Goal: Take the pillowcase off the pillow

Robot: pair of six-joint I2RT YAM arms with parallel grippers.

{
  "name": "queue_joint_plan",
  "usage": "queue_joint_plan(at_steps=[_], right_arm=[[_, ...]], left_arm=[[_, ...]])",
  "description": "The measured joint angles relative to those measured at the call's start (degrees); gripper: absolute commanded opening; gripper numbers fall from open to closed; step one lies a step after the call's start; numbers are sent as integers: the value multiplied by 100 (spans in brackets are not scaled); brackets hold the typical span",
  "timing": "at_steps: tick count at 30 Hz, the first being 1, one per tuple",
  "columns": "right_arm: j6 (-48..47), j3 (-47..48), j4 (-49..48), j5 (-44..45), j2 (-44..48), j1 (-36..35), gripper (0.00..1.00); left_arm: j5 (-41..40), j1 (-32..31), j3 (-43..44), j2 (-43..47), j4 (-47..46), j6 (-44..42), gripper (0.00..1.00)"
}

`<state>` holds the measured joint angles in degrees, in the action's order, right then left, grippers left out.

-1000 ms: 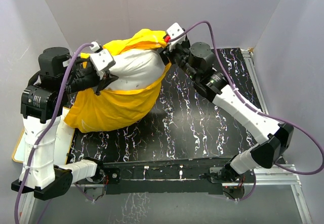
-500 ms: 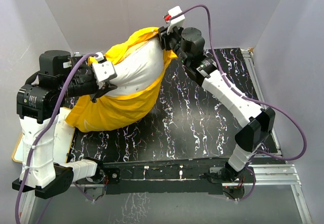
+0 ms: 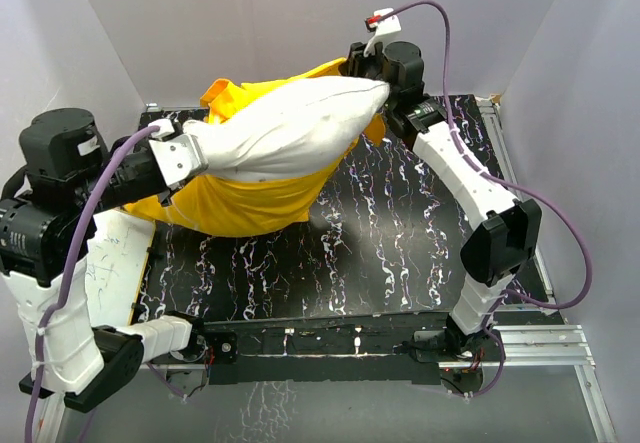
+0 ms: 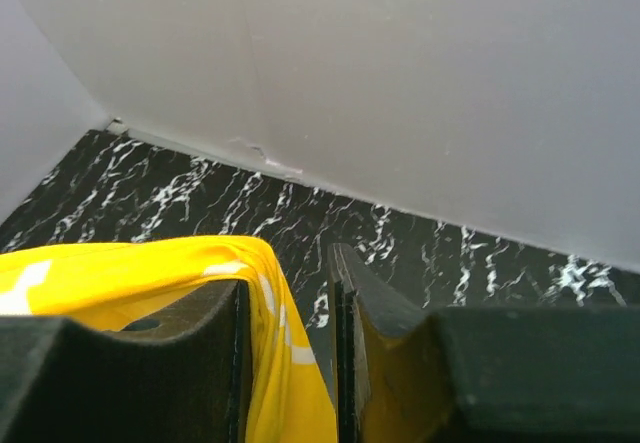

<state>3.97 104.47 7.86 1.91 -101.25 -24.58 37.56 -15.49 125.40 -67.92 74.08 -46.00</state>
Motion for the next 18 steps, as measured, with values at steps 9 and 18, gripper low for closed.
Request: queue_joint_plan(at_steps=[9,18], right_arm=[[861,-1593,-411,-1054,695,448,23],[1071,-3042,-682,-1034,1003,667,28]], left_arm=[[-859,-11,-1700,933,-2144,750,0],[-1410,-50,-2999,844,-4282,1661,0]])
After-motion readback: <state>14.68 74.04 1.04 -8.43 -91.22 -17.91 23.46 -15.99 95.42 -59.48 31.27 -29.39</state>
